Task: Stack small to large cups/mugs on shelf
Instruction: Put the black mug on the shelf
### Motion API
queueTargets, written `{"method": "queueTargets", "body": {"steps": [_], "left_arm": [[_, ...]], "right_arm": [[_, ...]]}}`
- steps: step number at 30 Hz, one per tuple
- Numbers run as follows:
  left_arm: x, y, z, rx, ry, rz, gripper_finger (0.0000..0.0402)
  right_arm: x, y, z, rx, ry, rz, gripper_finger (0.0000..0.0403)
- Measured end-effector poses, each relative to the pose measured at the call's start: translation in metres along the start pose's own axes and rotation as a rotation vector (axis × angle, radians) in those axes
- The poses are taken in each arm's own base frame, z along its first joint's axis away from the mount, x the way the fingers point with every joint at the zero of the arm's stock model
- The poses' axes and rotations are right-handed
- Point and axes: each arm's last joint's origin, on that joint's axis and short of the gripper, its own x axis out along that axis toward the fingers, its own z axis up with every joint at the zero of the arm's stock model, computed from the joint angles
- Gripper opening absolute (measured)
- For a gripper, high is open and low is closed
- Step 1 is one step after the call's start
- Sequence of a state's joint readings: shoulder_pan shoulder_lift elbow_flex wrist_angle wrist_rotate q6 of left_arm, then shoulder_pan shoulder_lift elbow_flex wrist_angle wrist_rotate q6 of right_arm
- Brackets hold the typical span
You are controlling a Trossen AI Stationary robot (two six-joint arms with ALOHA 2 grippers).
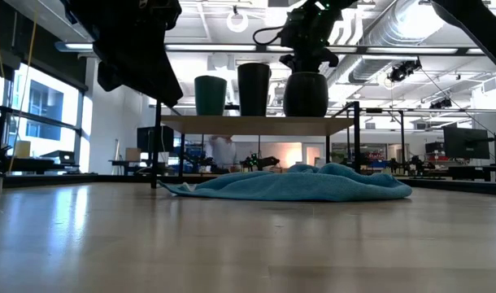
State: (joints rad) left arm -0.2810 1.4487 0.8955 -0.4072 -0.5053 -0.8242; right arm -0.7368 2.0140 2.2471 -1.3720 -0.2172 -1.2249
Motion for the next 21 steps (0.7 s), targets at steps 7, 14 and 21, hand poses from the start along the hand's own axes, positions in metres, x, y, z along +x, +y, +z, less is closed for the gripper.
{"method": "queueTargets", "body": {"steps": [7,14,21], "left_arm": [[0.0,0.0,0.0,0.0,0.0,0.0,0.0094],[0.0,0.0,0.0,-0.001,-0.001,0.0,0.0094],[0.0,-0.0002,0.0001,-0.002,-0.001,-0.001,0.0094]], "right_arm": [[0.0003,0.001,0.0009,-0.017,0.001,0.007,0.0],[0.0006,0.0017,0.0023,-0.03,-0.004,0.011,0.0],[0.0012,0.003,0.0055,-0.042,-0.019,0.018,0.0]]}}
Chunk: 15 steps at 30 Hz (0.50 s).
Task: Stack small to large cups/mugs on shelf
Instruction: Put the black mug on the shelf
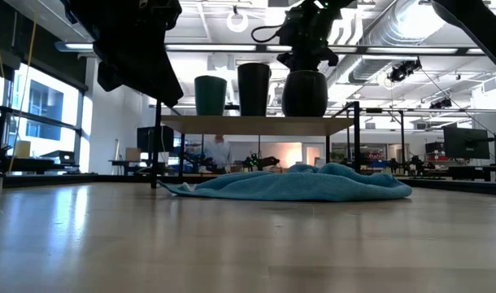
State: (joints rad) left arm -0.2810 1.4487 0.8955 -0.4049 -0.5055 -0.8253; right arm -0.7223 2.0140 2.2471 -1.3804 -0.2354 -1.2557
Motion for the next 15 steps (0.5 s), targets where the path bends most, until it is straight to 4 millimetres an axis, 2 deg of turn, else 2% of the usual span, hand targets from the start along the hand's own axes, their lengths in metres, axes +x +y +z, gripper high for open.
{"method": "queueTargets", "body": {"steps": [15], "left_arm": [[-0.0001,-0.0002,-0.0001,0.0,0.0,-0.001,0.0094]], "right_arm": [[0.0009,0.0018,-0.0008,0.011,0.003,0.024,0.0]]}}
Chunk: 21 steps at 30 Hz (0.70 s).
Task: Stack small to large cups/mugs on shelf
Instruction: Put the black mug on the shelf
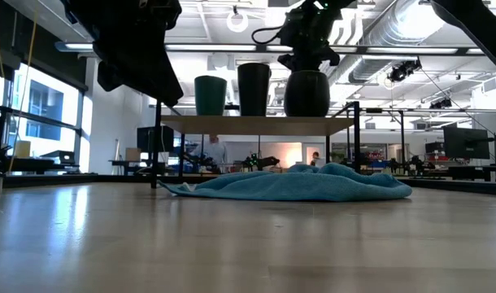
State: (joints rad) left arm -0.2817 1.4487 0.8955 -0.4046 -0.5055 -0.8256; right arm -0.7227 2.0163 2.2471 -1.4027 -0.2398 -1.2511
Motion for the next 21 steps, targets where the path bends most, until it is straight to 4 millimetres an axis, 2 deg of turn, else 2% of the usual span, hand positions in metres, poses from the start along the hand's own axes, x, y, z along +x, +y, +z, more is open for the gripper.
{"method": "queueTargets", "body": {"steps": [13,21], "left_arm": [[0.0,0.0,0.0,0.0,0.0,0.0,0.0094],[0.0,0.0,0.0,0.0,0.0,0.0,0.0094]], "right_arm": [[0.001,0.0,0.0,0.013,-0.002,0.004,0.0],[0.014,-0.003,0.002,0.017,0.003,0.025,0.0]]}}
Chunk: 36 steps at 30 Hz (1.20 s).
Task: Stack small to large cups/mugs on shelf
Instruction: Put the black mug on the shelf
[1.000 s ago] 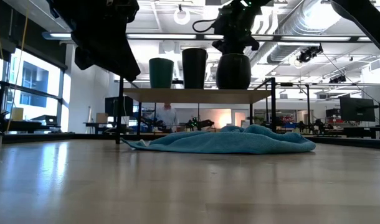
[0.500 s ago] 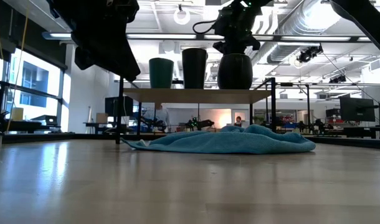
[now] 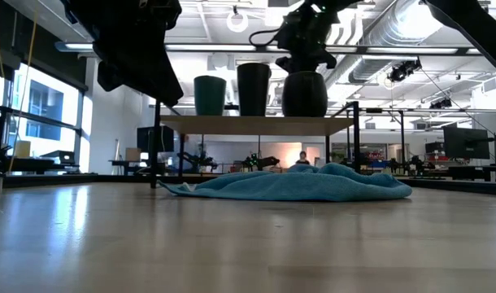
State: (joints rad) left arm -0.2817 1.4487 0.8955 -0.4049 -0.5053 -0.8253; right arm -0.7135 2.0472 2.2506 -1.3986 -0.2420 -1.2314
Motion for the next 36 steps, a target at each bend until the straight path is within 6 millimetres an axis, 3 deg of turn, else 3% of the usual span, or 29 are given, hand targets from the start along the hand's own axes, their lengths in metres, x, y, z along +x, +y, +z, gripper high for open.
{"method": "queueTargets", "body": {"steps": [36], "left_arm": [[0.0,-0.0001,-0.0002,-0.009,0.006,-0.005,0.0094]], "right_arm": [[0.0036,-0.0015,-0.0003,0.0,0.003,-0.001,0.0]]}}
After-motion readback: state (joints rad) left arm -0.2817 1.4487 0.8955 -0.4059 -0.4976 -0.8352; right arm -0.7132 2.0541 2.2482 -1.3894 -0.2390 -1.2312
